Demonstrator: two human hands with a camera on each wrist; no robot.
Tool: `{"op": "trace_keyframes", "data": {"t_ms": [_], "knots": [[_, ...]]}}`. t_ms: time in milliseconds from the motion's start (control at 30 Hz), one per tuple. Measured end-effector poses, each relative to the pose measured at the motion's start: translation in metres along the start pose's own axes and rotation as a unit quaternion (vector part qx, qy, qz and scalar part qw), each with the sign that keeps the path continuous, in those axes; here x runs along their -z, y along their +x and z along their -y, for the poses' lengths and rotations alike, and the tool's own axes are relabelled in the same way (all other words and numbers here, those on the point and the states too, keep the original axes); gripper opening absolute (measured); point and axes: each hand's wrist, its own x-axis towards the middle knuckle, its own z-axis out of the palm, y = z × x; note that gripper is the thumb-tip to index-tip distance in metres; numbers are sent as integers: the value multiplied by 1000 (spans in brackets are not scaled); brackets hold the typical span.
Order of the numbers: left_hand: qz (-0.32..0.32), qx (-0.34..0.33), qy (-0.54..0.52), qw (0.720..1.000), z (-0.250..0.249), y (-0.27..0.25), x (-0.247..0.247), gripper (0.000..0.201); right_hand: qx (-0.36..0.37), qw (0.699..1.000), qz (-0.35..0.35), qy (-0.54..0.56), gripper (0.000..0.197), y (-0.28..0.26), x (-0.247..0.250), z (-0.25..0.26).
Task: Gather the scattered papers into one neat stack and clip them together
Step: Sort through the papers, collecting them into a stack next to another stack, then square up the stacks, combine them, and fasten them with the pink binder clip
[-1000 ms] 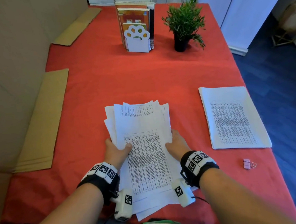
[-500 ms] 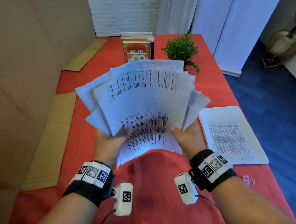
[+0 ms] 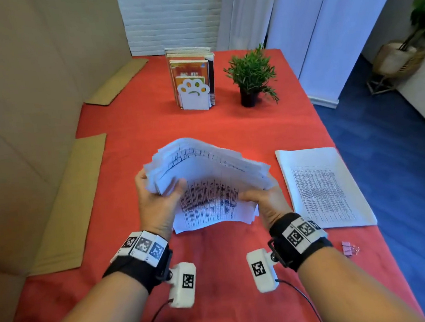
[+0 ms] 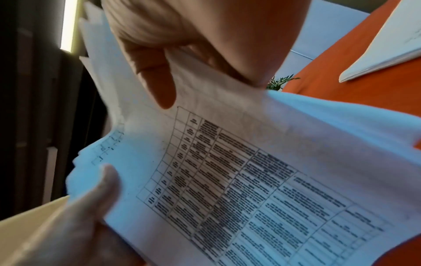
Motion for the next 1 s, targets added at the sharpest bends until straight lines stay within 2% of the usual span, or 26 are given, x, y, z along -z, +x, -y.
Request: {"op": "trace_keyframes", "data": {"t_ms": [167,367,467,533,600,667,733,867,1000], "knots": [[-86,-109,26,990,-23,3,-15,77,-16,1000,21,1,45,-3,6,-5],[-161,-121,17,979,-35,22,-27,32,-5,998,61,-28,56,-5,11,2],[-128,-152,15,980,-32,21,-20,20,-18,999,19,-32,59,-2,10,-2],[-54,-167,60,983,-22,14,-7,36,-17,999,-4,-33,58,0,8,-1],[12,-117,91,989,-3,10,9,64,-13,999,-17,-29,57,1,5,0],[39,-29,106,993,15,6,17,80,-31,999,-36,-12,54,1,2,-1],[25,12,105,994,24,2,15,79,-47,998,-47,3,52,2,-1,-2],[-2,13,106,994,32,4,6,73,-73,994,-69,43,43,4,-11,0],[11,43,97,994,38,5,7,64,-85,994,-55,32,39,1,-17,1]]}}
